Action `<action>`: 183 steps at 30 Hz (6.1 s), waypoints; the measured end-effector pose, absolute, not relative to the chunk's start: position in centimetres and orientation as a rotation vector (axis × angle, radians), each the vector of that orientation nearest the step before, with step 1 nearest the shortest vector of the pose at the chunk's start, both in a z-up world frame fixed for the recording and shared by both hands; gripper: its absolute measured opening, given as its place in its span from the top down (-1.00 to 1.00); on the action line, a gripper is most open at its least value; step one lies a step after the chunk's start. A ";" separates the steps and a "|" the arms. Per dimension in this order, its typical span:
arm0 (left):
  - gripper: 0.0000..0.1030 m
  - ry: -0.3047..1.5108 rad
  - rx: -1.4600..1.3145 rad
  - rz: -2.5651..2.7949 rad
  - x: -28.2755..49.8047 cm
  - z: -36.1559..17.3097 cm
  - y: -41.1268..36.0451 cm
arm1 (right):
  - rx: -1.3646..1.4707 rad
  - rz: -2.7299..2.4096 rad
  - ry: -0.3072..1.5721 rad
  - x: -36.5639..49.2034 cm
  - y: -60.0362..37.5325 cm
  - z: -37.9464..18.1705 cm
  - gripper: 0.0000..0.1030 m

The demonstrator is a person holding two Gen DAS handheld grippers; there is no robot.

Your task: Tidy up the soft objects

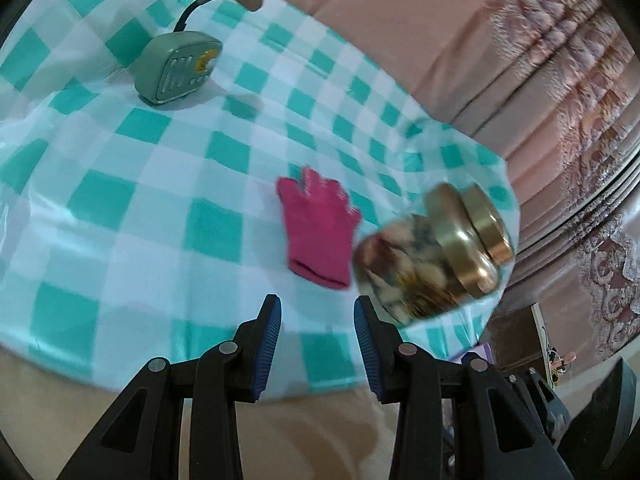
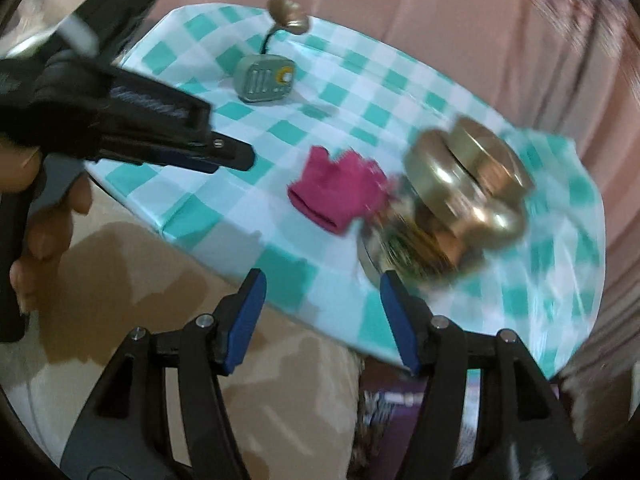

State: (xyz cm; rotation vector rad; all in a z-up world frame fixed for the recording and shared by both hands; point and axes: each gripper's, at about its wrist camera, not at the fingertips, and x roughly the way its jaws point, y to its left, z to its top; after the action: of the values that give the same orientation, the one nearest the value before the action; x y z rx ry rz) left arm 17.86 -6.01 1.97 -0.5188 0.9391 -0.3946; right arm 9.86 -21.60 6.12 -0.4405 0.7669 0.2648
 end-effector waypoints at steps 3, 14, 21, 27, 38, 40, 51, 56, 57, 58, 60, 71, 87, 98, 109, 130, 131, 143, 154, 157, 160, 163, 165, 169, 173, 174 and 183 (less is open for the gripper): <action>0.03 0.957 -0.497 -0.408 20.2 1.6 -5.1 | -0.538 0.264 0.748 11.4 -18.9 5.4 -0.25; 0.00 1.013 -0.534 -0.503 28.6 -0.7 -4.2 | -0.704 0.187 0.789 17.9 -14.4 2.4 -0.26; 0.00 1.045 -0.539 -0.594 32.3 -2.1 -4.6 | -0.719 0.173 0.815 20.6 -13.6 0.6 -0.26; 0.00 1.056 -0.519 -0.648 34.6 -2.9 -5.6 | -0.669 0.167 0.851 22.9 -13.8 -0.4 -0.26; -0.14 0.986 -0.222 -0.749 36.9 -2.8 -9.6 | -0.600 0.154 0.892 24.8 -14.3 -1.6 -0.33; -0.20 0.973 -0.185 -0.767 37.3 -2.6 -10.5 | -0.587 0.154 0.897 24.9 -14.5 -1.7 -0.35; -0.02 0.948 0.121 -0.820 36.5 -4.0 -13.8 | -0.502 0.183 0.902 25.7 -15.1 -1.7 -0.44; 0.73 0.936 0.213 -0.849 35.7 -4.1 -14.1 | -0.470 0.200 0.902 26.0 -15.6 -1.9 -0.40; 0.82 0.939 0.225 -0.859 35.6 -4.1 -14.2 | -0.468 0.201 0.903 26.1 -15.7 -1.9 -0.40; 0.85 0.940 0.238 -0.869 35.4 -4.2 -14.3 | -0.465 0.202 0.904 26.2 -15.8 -1.9 -0.40; 0.87 0.955 0.226 -0.885 35.3 -4.2 -14.1 | -0.462 0.202 0.904 26.1 -15.8 -1.9 -0.40; 0.89 0.968 0.007 -0.975 33.9 -2.5 -11.9 | -0.473 0.226 0.895 25.7 -15.7 -2.0 0.55; 0.89 0.864 -0.183 -0.959 28.9 1.6 -9.2 | -0.372 0.303 0.733 19.2 -19.9 2.9 0.70; 0.89 0.793 -0.250 -0.984 22.5 4.5 -10.2 | -0.130 0.348 0.739 15.4 -24.2 7.4 0.70; 0.89 0.771 -0.247 -1.055 16.5 6.4 -16.5 | -0.059 0.273 0.774 9.6 -30.1 9.5 0.70; 0.07 0.943 -0.129 -1.081 9.0 5.9 -35.2 | -0.005 -0.158 0.841 -0.3 -44.8 9.0 0.64; 0.04 0.953 -0.128 -1.078 8.7 5.7 -35.7 | 0.007 -0.175 0.845 -0.4 -45.5 8.9 0.61; -0.62 1.054 -0.076 -0.864 2.9 3.6 -34.7 | 0.089 -0.345 0.855 -5.1 -50.9 8.4 -0.22; -0.96 1.087 -0.019 -0.723 -0.9 1.2 -32.9 | 0.095 -0.380 0.879 -8.2 -50.5 7.6 -0.28; -0.99 1.065 0.012 -0.693 -1.2 1.5 -33.0 | 0.096 -0.388 0.881 -8.3 -50.6 7.6 -0.28; -0.99 1.036 0.045 -0.677 -1.3 2.1 -33.4 | 0.102 -0.391 0.879 -8.2 -50.8 7.6 -0.28; -0.99 1.046 0.028 -0.694 -1.2 1.9 -33.4 | 0.099 -0.390 0.877 -8.2 -50.8 7.6 -0.28; -0.99 1.044 0.025 -0.688 -1.2 2.0 -33.4 | 0.099 -0.391 0.878 -8.2 -50.8 7.6 -0.28; -0.99 1.029 0.021 -0.699 -1.3 2.4 -33.4 | 0.106 -0.395 0.879 -8.3 -51.0 7.5 -0.28; -0.99 1.024 0.021 -0.710 -1.4 2.5 -33.6 | 0.104 -0.394 0.874 -8.3 -51.0 7.7 -0.28; -0.99 1.024 0.020 -0.712 -1.4 2.6 -33.6 | 0.105 -0.393 0.874 -8.3 -51.0 7.7 -0.29; -0.99 1.018 0.012 -0.718 -1.5 2.8 -33.6 | 0.107 -0.391 0.876 -8.3 -51.0 7.6 -0.29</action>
State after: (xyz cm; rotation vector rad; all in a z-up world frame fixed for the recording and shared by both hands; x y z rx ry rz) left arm -1.47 -33.58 2.77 0.0119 1.0178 -0.7183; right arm -8.34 -51.03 7.64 0.1071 0.8757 -0.3914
